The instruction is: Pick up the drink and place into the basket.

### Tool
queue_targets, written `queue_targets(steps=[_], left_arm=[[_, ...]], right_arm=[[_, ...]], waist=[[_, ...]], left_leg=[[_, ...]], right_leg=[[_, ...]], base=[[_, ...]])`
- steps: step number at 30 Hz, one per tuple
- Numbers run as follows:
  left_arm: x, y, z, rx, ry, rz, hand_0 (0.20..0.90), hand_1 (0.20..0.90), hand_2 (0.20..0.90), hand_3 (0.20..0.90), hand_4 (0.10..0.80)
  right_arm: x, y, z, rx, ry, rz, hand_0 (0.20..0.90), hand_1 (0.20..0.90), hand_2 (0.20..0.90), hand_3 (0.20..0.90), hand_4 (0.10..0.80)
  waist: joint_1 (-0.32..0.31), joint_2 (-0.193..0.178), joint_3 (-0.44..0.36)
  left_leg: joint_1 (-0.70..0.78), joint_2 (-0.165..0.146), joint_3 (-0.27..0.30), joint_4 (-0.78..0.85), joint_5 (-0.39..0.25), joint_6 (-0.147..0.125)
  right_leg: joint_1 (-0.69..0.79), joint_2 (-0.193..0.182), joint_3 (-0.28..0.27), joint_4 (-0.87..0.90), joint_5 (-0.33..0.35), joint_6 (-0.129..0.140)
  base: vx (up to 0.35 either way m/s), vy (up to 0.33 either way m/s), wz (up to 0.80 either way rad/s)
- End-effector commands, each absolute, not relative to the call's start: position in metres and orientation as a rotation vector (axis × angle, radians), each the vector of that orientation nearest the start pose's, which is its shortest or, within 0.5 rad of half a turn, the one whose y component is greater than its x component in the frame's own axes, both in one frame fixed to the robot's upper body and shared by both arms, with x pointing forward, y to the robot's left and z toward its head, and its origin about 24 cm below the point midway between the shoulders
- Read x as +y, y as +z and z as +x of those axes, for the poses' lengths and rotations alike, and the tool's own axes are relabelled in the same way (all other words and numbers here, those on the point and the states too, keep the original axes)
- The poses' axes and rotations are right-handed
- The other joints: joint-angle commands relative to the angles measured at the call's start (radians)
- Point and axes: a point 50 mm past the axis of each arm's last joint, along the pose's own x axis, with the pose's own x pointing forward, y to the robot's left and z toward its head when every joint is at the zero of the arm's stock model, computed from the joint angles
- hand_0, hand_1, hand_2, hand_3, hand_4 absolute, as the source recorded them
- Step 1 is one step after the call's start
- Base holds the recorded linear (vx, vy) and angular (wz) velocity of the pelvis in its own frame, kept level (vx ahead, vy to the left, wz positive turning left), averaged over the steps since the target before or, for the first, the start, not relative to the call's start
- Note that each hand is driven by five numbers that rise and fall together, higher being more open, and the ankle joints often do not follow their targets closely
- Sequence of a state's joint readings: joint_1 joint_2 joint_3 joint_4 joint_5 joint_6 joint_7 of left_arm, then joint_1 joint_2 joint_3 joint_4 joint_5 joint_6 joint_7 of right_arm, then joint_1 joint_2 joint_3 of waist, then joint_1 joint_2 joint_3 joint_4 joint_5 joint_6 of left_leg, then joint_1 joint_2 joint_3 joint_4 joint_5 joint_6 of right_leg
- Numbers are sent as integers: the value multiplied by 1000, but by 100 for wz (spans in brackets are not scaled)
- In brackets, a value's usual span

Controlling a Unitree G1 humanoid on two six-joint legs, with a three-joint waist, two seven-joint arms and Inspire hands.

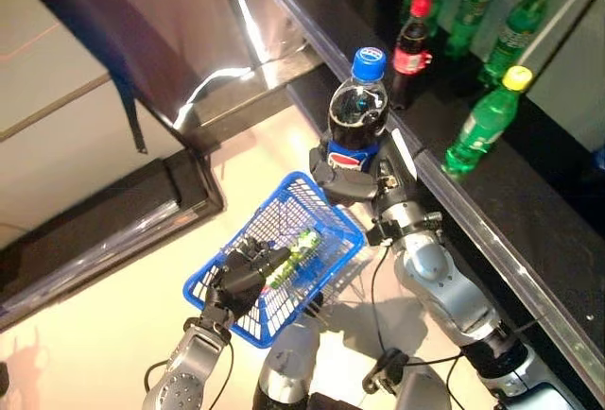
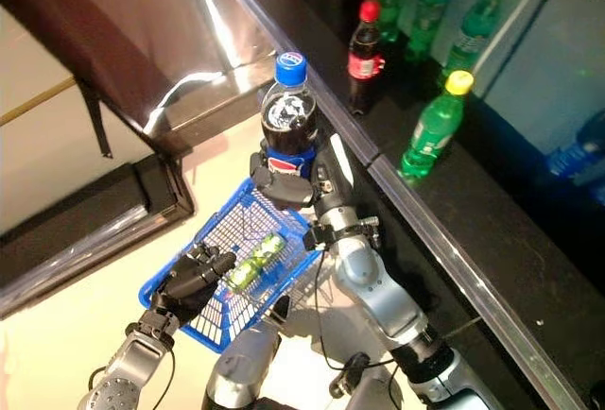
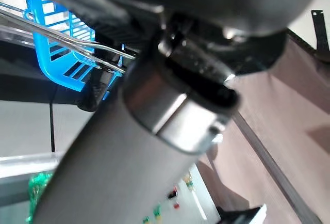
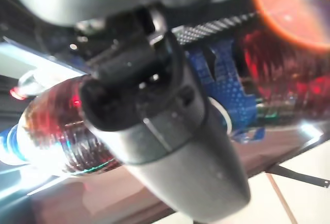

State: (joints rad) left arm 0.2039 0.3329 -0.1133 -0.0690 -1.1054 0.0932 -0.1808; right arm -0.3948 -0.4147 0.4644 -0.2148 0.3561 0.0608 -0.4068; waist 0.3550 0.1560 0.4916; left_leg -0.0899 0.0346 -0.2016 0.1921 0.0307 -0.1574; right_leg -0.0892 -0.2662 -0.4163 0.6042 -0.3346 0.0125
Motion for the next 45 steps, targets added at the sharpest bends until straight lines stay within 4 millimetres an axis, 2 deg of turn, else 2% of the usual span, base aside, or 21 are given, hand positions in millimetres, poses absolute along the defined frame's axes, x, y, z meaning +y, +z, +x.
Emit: queue_targets(steps=[1, 10, 11, 14, 19, 29, 35, 40, 42, 45], left_arm=[[170, 118, 207, -290, -593, -759, 300, 300, 300, 200, 100], [172, 146, 202, -441, -700, -705, 300, 300, 300, 200, 100], [173, 148, 203, -452, -706, -687, 300, 300, 300, 200, 100], [171, 155, 202, -472, -774, -659, 300, 300, 300, 200, 100], [163, 167, 200, -512, -874, -649, 300, 300, 300, 200, 100], [154, 171, 207, -500, -920, -626, 300, 300, 300, 200, 100], [150, 176, 209, -517, -962, -603, 300, 300, 300, 200, 100], [143, 182, 213, -520, -997, -576, 300, 300, 300, 200, 100], [141, 184, 213, -528, -1008, -570, 300, 300, 300, 200, 100], [139, 189, 213, -545, -1021, -564, 300, 300, 300, 200, 100]], right_arm=[[-54, 213, 275, -625, 277, 115, 300, 300, 300, 200, 100], [-48, 183, 284, -475, 214, 145, 300, 300, 300, 200, 100], [-46, 179, 285, -453, 214, 163, 300, 300, 300, 200, 100], [-41, 166, 289, -389, 194, 169, 300, 300, 300, 200, 100], [-25, 142, 293, -318, 205, 75, 300, 300, 300, 200, 100], [7, 124, 291, -187, 296, 128, 300, 300, 300, 200, 100], [18, 115, 295, -131, 289, 129, 300, 300, 300, 200, 100], [30, 102, 294, 19, 335, 258, 300, 300, 300, 200, 100], [36, 92, 290, 114, 363, 356, 300, 300, 300, 200, 100], [45, 81, 283, 187, 399, 412, 300, 300, 300, 200, 100]], waist=[[24, -73, -206], [61, -74, -197], [67, -80, -192], [79, -82, -192], [94, -83, -187], [112, -87, -172], [125, -83, -152], [125, -86, -126], [124, -85, -115], [124, -86, -94]], left_leg=[[-56, -67, -33, 87, 94, 78], [-56, -83, -66, 71, 69, 85], [-45, -81, -64, 73, 44, 83], [-44, -85, -76, 65, 34, 85], [-43, -91, -91, 48, 18, 89], [-48, -99, -114, 30, 5, 95], [-57, -100, -126, 12, 15, 100], [-72, -102, -130, 7, 19, 104], [-76, -102, -131, 3, 22, 104], [-83, -101, -133, -10, 29, 106]], right_leg=[[163, 52, -19, -282, 177, -25], [170, 52, -52, -289, 182, -18], [177, 55, -40, -284, 160, -13], [181, 58, -48, -292, 163, -11], [182, 62, -52, -314, 178, -5], [177, 66, -53, -331, 191, 0], [162, 66, -61, -337, 202, 5], [144, 65, -60, -333, 209, 8], [138, 66, -59, -335, 213, 9], [129, 69, -57, -346, 223, 14]], base=[[4, -24, 27], [-1, -24, 13], [35, -79, 8], [13, -42, 9], [-30, -13, 3], [-7, -3, 2], [-45, -4, 6], [-53, -13, 7], [-67, -9, 11], [-89, -17, 3]])
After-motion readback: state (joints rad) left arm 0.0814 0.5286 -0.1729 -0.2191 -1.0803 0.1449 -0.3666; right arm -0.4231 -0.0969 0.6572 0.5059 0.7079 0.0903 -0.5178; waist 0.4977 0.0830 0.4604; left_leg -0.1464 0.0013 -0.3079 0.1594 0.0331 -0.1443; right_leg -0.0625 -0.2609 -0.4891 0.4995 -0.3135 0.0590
